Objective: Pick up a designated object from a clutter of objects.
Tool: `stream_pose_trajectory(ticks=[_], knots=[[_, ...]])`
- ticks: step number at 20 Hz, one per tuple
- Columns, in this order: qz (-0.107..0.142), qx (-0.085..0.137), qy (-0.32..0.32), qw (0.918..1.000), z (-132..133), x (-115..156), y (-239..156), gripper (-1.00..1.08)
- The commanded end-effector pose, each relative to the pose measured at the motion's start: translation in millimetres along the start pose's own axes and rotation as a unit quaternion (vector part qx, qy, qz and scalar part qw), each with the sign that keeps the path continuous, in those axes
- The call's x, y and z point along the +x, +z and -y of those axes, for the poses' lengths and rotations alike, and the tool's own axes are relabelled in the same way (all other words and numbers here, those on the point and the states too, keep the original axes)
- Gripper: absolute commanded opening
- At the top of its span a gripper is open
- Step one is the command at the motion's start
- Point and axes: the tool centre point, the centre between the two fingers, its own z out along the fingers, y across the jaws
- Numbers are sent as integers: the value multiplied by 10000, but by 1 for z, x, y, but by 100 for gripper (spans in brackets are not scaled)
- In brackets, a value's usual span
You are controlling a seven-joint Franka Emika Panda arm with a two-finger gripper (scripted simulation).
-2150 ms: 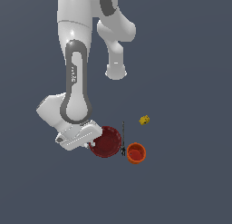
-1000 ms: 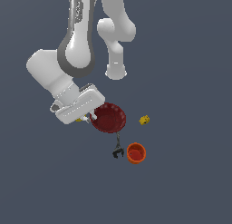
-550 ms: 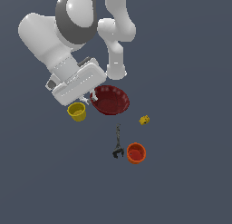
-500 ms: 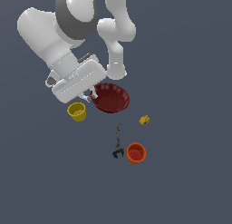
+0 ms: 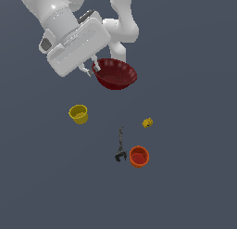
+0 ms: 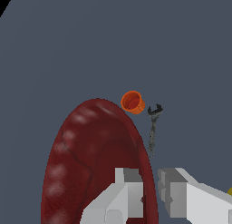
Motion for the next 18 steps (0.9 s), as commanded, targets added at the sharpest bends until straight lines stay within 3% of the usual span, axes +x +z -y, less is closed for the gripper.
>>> stream_pose_trajectory(ticks=[1,10,18], knots=[[-3,-4,-1,10000,15,-1,-20,-100],[-8,4,-11,10000,51,-2,-67,-100],[-14,14,-15,10000,58,0,-75,-100]])
